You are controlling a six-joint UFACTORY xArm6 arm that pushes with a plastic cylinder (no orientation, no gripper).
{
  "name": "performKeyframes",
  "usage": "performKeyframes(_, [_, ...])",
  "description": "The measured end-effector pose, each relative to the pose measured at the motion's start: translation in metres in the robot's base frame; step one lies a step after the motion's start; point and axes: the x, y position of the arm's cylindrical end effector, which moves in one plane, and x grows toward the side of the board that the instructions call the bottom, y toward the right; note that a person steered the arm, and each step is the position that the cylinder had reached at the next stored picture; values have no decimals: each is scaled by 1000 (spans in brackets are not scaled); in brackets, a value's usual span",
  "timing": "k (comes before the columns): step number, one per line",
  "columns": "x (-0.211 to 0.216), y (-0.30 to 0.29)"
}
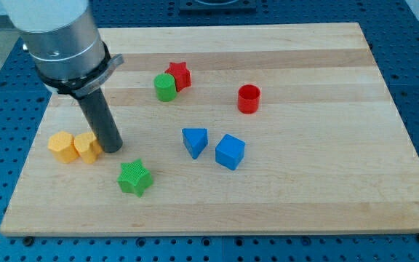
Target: Place the blue triangle above the blue cube
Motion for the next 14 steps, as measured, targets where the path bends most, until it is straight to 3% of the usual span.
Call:
performKeyframes(3, [-1,-3])
performKeyframes(6, [-76,50])
performKeyframes(7, [-74,83])
performKeyframes(9, [-74,85])
performKeyframes(11, [-46,105])
performKeyframes(12, [-43,184])
performKeyframes(13, [-5,276])
performKeyframes(14, [47,313])
